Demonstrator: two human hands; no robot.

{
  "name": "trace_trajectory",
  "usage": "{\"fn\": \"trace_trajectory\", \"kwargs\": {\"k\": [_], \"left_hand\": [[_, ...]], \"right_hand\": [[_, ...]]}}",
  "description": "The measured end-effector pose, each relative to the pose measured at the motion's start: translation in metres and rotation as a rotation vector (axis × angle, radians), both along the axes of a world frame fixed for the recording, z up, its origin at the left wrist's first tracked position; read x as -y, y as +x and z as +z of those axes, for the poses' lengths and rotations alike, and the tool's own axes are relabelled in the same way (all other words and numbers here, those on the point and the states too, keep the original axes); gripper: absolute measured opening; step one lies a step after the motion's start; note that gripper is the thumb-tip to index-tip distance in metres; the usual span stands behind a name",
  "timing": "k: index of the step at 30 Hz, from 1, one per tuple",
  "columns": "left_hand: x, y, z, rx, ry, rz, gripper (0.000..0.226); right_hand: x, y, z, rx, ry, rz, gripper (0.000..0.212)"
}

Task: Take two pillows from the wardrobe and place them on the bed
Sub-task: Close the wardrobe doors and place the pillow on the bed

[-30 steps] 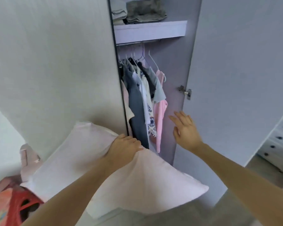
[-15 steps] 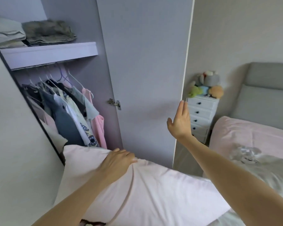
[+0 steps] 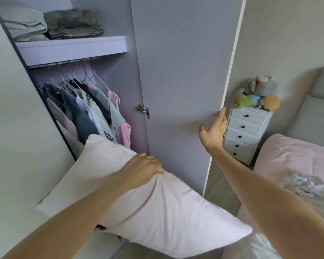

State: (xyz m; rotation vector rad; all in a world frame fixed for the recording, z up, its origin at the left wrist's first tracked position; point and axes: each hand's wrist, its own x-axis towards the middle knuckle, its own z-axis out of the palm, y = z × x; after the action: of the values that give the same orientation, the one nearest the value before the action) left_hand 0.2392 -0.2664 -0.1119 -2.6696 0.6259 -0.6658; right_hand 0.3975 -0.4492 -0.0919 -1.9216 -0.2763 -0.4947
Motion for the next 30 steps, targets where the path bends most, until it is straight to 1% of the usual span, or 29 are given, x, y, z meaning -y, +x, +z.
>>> {"fn": "trace_trajectory", "kwargs": {"k": [4,8,12,15,17,20,22,25,30], "left_hand": [[-0.019,-0.025,-0.018,-0.039,0.069,0.033,0.029],[-0.035,-0.042,-0.015,-0.027,0.101,0.080,0.026],[-0.058,-0.085,-0.015,-0.037,0.122,0.119,0.027],[-0.074,-0.116,-0.012,-0.055,0.078,0.159,0.029],[-0.081,-0.139,-0.013,-0.057,0.049,0.199,0.026],[-0.089,-0.172,-0.020,-0.078,0.047,0.264,0.020],[-0.101,-0.192,-0.015,-0.063,0.040,0.333,0.020],[-0.117,-0.214,0.001,0.001,0.037,0.426,0.022],[-0.138,-0.238,0.020,0.041,0.082,0.518,0.025]], "right_hand": [[-0.012,-0.044,-0.028,0.122,0.034,0.096,0.078],[-0.023,-0.069,-0.034,0.210,0.017,0.177,0.072],[-0.055,-0.114,-0.039,0.274,-0.059,0.309,0.068],[-0.085,-0.140,-0.035,0.295,-0.115,0.460,0.062],[-0.109,-0.155,-0.033,0.348,-0.178,0.552,0.059],[-0.145,-0.171,-0.030,0.378,-0.284,0.686,0.060],[-0.173,-0.178,-0.024,0.372,-0.317,0.759,0.063],[-0.208,-0.180,-0.017,0.388,-0.435,0.767,0.066],[-0.250,-0.179,-0.018,0.439,-0.716,0.588,0.073]]}}
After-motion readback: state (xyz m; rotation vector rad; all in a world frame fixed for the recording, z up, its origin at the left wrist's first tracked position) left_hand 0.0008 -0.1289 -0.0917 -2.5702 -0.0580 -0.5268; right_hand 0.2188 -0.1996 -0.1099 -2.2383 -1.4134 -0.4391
